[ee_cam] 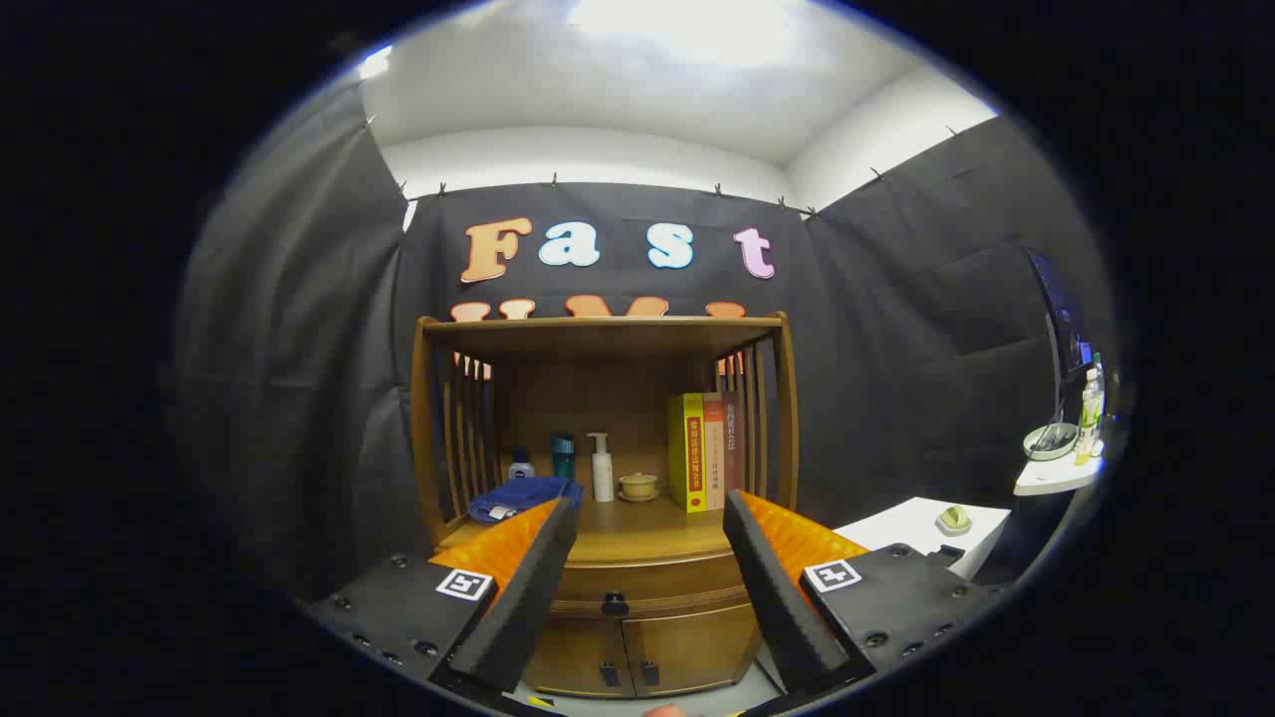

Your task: Pull open the drawer, take out the items inside it, and place them on the countertop above the cabinet.

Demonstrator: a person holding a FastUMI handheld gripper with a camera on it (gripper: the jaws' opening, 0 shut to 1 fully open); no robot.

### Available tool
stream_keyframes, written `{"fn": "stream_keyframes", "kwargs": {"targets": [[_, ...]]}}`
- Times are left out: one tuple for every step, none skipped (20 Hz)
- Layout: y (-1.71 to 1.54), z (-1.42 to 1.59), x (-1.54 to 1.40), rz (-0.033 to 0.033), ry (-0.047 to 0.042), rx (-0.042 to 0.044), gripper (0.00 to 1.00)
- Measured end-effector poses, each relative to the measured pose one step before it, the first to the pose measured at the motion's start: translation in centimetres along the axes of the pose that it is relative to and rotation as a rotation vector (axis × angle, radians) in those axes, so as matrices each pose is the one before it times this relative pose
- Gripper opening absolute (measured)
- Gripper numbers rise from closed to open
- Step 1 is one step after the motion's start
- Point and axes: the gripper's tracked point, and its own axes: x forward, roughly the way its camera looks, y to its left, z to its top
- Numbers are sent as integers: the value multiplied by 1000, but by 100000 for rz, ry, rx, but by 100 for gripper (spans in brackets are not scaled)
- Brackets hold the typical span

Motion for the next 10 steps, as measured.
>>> {"fn": "stream_keyframes", "kwargs": {"targets": [[-102,-31,31,-223,151,-227,98],[-179,-103,204,-485,248,-700,98],[-189,60,-19,-571,-210,-489,98],[-71,189,-17,-197,-240,-170,98],[138,-1,-74,320,196,-260,98],[266,-62,-40,607,315,-458,98],[171,-21,-74,368,49,-311,98],[-12,21,-103,61,110,-5,98],[127,-157,-54,220,279,176,98],[246,-239,65,544,729,-62,98]]}}
